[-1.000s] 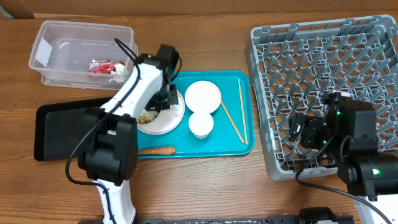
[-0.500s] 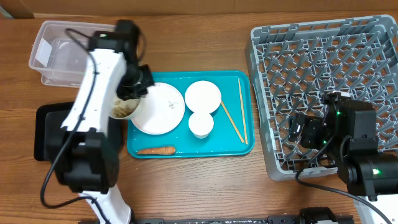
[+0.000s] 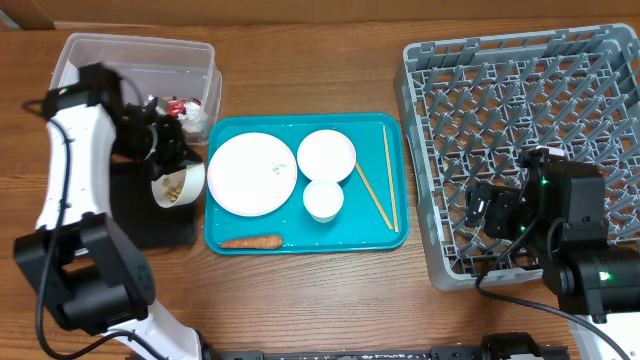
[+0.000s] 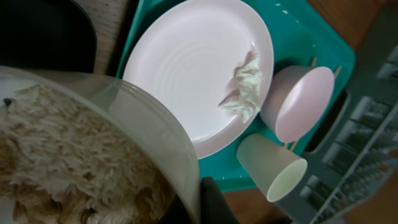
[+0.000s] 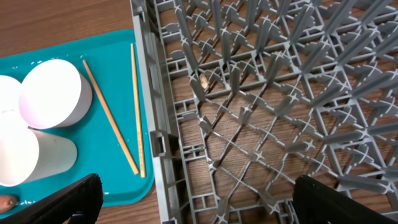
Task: Sort waste into correct bins and load items into the dishwasher
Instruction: 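Tip the plate over the black tray to dump rice and mushrooms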
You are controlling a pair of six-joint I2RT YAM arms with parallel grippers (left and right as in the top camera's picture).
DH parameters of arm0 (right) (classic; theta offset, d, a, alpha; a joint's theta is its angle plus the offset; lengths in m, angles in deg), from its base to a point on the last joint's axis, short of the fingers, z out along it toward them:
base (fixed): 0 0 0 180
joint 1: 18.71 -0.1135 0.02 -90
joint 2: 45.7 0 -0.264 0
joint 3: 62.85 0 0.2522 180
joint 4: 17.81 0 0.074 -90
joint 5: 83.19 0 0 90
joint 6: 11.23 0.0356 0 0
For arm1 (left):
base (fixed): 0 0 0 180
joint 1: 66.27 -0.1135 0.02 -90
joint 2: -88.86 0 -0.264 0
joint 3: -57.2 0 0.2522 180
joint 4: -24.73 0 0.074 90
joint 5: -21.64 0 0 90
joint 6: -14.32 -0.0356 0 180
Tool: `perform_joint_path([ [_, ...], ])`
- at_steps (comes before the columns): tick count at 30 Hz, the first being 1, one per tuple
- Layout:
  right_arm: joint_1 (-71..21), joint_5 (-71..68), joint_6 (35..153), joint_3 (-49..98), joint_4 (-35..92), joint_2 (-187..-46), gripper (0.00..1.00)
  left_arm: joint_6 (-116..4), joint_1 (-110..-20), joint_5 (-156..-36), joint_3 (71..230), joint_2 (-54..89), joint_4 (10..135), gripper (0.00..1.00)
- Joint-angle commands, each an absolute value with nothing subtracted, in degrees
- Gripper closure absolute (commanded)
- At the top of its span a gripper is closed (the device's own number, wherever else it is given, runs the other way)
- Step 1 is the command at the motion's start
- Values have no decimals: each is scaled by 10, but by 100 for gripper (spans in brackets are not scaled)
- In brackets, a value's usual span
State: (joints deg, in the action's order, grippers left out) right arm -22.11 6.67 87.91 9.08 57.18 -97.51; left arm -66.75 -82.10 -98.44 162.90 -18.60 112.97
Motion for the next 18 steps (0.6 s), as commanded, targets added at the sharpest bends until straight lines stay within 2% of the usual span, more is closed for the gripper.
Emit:
perform_joint_path([
  [1, -220, 72, 877, 105, 570, -973, 0, -775, -888, -1152, 1594, -168, 1117, 96],
  [6, -220, 72, 877, 105, 570, -973, 0, -843, -950, -1267, 1533, -169, 1106, 96],
  [12, -220, 72, 877, 105, 570, -973, 0, -845, -1022, -1361, 1417, -172, 1009, 96],
  [18, -220, 72, 878, 105, 570, -973, 0, -845, -1075, -1420, 1393, -196, 1011, 96],
])
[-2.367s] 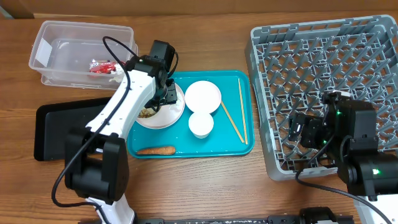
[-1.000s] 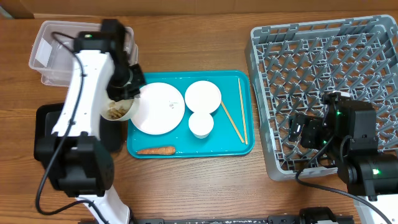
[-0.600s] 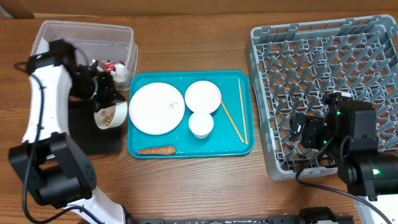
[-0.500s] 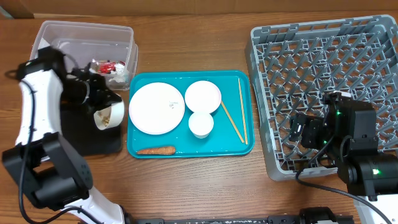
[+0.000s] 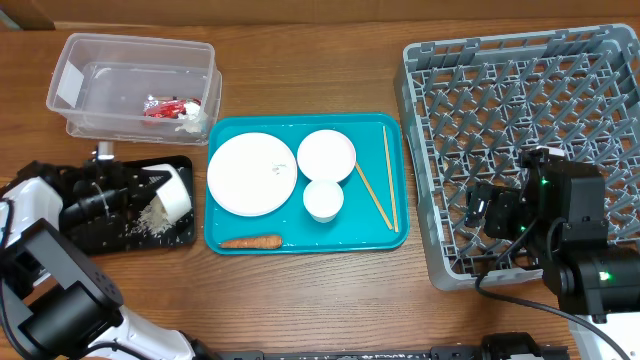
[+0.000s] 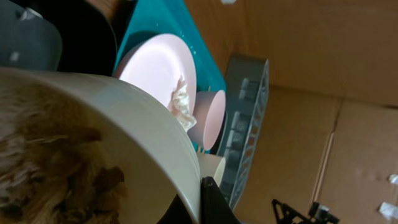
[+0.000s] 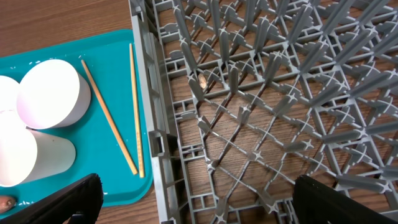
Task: Sort waste into correct bins and load items into the dishwasher
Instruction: 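Tip the plate over the black tray to dump rice and mushrooms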
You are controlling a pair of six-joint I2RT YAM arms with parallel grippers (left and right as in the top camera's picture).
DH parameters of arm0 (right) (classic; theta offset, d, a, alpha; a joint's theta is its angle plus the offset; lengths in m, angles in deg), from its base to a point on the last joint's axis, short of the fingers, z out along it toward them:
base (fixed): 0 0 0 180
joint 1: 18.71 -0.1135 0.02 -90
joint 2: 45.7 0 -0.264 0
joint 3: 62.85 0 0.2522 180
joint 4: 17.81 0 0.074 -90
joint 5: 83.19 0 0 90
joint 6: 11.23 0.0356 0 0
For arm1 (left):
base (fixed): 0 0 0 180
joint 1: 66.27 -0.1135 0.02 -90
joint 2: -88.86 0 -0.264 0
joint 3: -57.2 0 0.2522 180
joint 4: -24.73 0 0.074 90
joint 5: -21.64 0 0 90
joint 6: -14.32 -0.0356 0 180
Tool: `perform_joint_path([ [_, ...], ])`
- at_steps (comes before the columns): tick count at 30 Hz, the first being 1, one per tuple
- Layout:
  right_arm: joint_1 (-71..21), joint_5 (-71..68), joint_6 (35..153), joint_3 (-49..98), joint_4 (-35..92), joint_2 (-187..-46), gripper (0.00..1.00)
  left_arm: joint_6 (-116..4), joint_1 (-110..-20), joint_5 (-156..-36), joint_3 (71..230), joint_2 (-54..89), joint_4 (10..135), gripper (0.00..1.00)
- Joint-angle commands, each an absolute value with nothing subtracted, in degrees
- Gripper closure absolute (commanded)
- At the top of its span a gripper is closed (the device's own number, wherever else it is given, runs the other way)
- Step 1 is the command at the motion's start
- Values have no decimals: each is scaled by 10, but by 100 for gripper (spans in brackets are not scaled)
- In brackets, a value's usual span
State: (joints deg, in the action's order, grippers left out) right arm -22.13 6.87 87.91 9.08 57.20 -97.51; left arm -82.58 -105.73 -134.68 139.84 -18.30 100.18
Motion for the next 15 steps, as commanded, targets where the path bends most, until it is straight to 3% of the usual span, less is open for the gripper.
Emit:
perform_joint_path([
  [1, -220, 72, 878, 105, 570, -973, 0, -844, -1079, -1431, 1393, -198, 1017, 96],
  [5, -220, 72, 878, 105, 573, -973, 0, -844, -1088, -1486, 1393, -199, 1038, 96],
  [15, -220, 72, 878, 105, 574, -973, 0, -812, -1088, -1495, 1393, -199, 1062, 96],
])
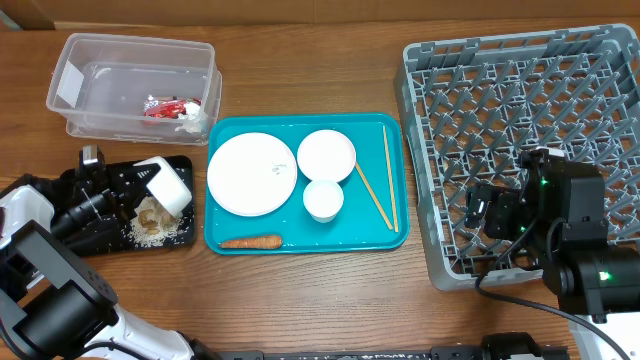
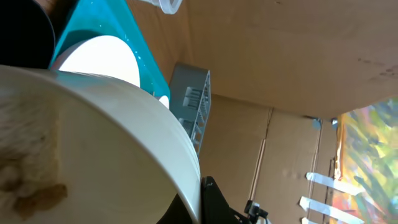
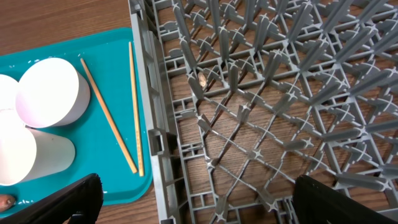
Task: Sort waste into correct bins and load items into the dishwasher
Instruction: 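Tip the plate over the black tray to dump rice and mushrooms, then return the emptied plate to the teal tray with the left gripper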
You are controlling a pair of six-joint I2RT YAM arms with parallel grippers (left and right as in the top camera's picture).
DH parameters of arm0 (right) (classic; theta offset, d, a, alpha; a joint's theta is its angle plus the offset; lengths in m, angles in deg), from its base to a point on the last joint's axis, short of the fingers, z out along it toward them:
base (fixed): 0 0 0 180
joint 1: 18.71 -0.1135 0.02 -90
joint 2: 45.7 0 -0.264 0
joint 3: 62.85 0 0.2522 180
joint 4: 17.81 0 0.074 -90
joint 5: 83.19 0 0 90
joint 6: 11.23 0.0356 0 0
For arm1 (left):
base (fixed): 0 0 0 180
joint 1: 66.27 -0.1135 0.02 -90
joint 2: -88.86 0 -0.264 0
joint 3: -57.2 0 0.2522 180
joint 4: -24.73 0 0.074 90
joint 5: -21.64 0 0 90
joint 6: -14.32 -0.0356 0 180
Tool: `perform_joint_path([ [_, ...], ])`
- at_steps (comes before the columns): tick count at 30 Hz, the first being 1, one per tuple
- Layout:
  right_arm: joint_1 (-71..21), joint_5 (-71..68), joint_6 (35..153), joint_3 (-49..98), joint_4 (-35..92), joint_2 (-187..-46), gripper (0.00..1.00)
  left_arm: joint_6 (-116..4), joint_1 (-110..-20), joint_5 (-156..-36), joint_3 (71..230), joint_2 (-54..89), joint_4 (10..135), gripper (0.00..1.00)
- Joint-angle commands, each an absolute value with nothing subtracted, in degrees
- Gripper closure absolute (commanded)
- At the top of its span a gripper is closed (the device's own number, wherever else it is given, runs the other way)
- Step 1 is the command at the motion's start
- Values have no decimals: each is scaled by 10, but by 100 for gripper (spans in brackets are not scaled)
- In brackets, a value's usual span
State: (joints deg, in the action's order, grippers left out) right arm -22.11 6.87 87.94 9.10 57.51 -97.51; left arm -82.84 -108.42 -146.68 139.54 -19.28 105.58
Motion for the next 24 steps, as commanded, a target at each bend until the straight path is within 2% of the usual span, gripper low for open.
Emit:
perform_joint_path([
  [1, -220, 72, 878, 105, 575, -973, 0, -812, -1088, -1501, 1393, -199, 1066, 96],
  [15, -220, 72, 878, 105, 578, -973, 0, -786, -1089, -1590, 1393, -199, 1087, 96],
  [24, -220, 72, 878, 105, 578, -973, 0, -778, -1109, -1590, 1393, -199, 1088, 96],
])
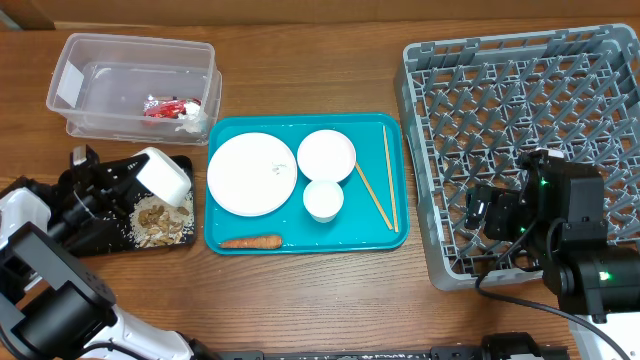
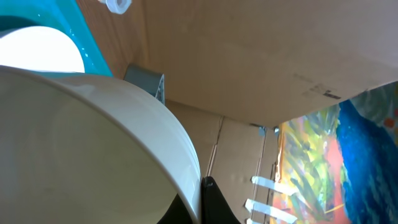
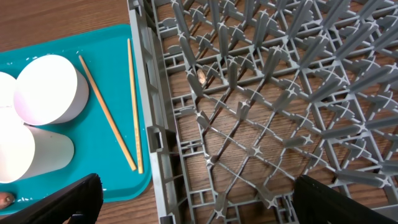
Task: Sort waste into correct bins and load items into the dishwasher
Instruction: 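Return the emptied plate to the teal tray with the left gripper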
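My left gripper (image 1: 138, 182) is shut on the rim of a white bowl (image 1: 164, 176), which is tipped mouth-down over the black tray (image 1: 100, 232). A heap of brown food scraps (image 1: 152, 218) lies on that tray under it. In the left wrist view the bowl (image 2: 93, 143) fills the frame, its inside bare, with one black finger (image 2: 210, 200) against the rim. The teal tray (image 1: 380, 240) holds a white plate (image 1: 251, 173), a pink bowl (image 1: 326, 155), a cup (image 1: 323, 199), chopsticks (image 1: 375, 188) and a carrot (image 1: 250, 241). My right gripper (image 3: 199, 208) stands open over the grey dish rack (image 1: 520, 110).
A clear plastic bin (image 1: 135, 60) with wrappers (image 1: 168, 108) stands at the back left, behind the black tray. The rack's near-left wall (image 3: 152, 143) lies between my right gripper and the teal tray. A small scrap (image 3: 201, 76) sits among the rack's pegs.
The white bowl has tipped further over, its mouth now down toward the black tray. The food heap under it has grown, and the bowl's inside shows bare. The right arm has not moved.
At first my left gripper held the bowl full of food beside the plate, by the black tray. Then the bowl lay tilted over the black tray with scraps spilled out. The heap grew at each moment, and now the bowl looks emptied.
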You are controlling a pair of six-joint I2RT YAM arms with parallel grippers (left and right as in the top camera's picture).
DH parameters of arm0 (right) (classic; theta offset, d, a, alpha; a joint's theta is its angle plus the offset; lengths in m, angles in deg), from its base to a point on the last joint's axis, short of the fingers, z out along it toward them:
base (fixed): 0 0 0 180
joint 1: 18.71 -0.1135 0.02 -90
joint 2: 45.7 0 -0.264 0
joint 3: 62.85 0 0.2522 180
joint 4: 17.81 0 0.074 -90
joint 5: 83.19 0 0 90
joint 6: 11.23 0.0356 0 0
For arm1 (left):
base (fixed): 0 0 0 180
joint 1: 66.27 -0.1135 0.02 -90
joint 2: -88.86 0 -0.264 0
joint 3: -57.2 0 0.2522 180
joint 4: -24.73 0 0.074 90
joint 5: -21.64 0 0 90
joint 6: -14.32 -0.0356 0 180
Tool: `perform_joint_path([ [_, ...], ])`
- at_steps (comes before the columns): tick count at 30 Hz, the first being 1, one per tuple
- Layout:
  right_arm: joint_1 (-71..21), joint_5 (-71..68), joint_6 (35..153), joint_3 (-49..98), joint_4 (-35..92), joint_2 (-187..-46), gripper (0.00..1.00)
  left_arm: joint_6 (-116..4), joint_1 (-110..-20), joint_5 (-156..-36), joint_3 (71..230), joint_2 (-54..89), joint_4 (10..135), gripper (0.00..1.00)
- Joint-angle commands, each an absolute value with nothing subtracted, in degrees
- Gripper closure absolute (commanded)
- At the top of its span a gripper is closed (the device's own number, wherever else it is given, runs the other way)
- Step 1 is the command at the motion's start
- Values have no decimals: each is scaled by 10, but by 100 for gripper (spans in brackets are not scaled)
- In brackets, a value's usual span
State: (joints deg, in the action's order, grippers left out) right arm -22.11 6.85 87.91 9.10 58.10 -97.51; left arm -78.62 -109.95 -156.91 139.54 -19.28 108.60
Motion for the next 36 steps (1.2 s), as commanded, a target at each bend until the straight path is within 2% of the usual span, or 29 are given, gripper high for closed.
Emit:
perform_joint_path([
  [1, -220, 72, 878, 105, 578, -973, 0, -778, -1110, -1589, 1393, -199, 1087, 96],
  [6, -220, 72, 878, 105, 578, -973, 0, -792, -1110, -1577, 1393, -199, 1087, 96],
  [11, -220, 72, 877, 105, 578, -973, 0, -866, -1084, -1549, 1396, -199, 1088, 96],
  [14, -220, 72, 877, 105, 578, -973, 0, -912, -1054, -1540, 1419, -195, 1098, 96],
  [17, -220, 72, 877, 105, 578, -973, 0, -955, -995, -1481, 1468, -179, 1107, 96],
  [19, -220, 72, 877, 105, 578, -973, 0, -954, -954, -1422, 1505, -168, 1107, 96],
  [22, -220, 72, 878, 105, 578, -973, 0, -912, -874, -1272, 1567, -152, 1097, 96],
  [24, -220, 72, 878, 105, 578, -973, 0, -856, -805, -1125, 1601, -149, 1077, 96],
  [26, -220, 72, 878, 105, 578, -973, 0, -832, -746, -1042, 1608, -149, 1055, 96],
  [27, -220, 72, 878, 105, 578, -973, 0, -822, -693, -964, 1607, -149, 1039, 96],
  [32, -220, 72, 877, 105, 578, -973, 0, -718, -549, -678, 1597, -150, 999, 96],
  [36, -220, 72, 877, 105, 578, -973, 0, -670, -490, -610, 1578, -154, 975, 96],
])
